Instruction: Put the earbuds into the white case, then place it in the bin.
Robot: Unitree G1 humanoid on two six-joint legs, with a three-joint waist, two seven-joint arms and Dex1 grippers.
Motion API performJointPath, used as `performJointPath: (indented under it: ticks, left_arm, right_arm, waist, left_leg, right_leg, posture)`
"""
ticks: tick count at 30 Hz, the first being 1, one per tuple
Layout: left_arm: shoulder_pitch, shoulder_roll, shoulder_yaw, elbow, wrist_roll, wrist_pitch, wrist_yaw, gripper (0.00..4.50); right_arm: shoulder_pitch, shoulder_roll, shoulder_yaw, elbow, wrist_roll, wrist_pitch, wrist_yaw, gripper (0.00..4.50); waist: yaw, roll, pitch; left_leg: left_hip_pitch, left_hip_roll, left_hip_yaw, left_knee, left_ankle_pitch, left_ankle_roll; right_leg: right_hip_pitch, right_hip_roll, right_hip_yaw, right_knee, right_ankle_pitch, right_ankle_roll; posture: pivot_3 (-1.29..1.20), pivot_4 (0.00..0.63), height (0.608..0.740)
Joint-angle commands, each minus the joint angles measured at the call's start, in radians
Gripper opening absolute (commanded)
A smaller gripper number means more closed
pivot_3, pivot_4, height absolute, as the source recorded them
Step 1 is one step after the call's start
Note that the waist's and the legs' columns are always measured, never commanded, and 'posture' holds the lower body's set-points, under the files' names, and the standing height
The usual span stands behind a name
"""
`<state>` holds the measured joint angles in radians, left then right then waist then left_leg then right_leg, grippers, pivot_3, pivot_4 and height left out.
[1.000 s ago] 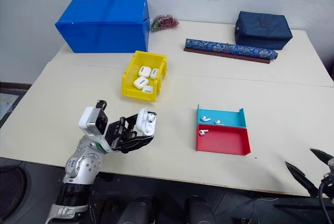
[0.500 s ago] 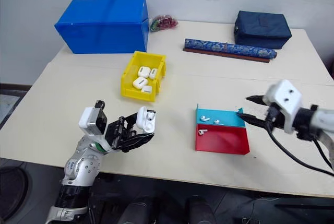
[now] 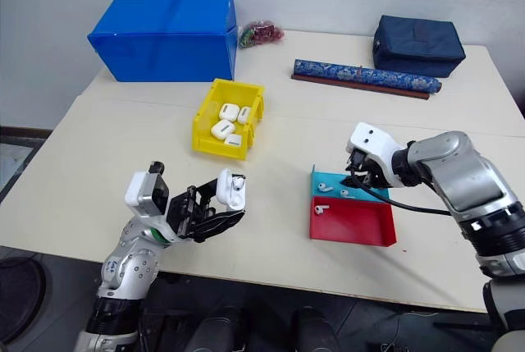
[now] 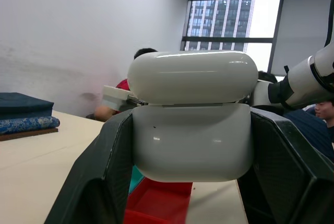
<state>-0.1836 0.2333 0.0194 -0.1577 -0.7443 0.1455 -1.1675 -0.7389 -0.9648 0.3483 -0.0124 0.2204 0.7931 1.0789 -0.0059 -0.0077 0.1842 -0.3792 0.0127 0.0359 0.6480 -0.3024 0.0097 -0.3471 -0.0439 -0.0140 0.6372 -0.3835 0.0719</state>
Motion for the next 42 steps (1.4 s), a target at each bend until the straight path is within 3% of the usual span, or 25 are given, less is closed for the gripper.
performJointPath:
  ticks: [1,16,42]
  left_arm:
    - [0.008,-0.003,-0.001,-0.052,-0.005,-0.021,0.005,2.8]
    - [0.033,-0.007,-0.016,-0.076,0.008,-0.044,0.036,2.8]
    - [0.019,0.004,-0.01,-0.061,0.004,-0.058,0.045,2.8]
  right_arm:
    - [-0.036,0.006,0.016,-0.001,-0.023,0.037,0.041,1.81]
    - [-0.105,0.034,0.132,0.083,-0.15,0.076,0.118,1.81]
    - [-0.079,0.045,0.132,0.084,-0.238,0.084,0.162,1.81]
  waist:
    - [0.0,0.0,0.0]
    - [-0.002,0.0,0.0]
    - [-0.003,0.0,0.0]
  left_leg:
    - [0.0,0.0,0.0,0.0,0.0,0.0]
    - [0.0,0.0,0.0,0.001,0.0,0.0]
    - [0.0,0.0,0.0,0.002,0.0,0.0]
  right_leg:
    - [0.0,0.0,0.0,0.0,0.0,0.0]
    - [0.0,0.0,-0.001,0.0,0.0,0.0]
    - [0.0,0.0,-0.001,0.001,0.0,0.0]
  posture:
    - [0.0,0.15,0.74]
    - [0.0,0.15,0.74]
    - [0.0,0.15,0.74]
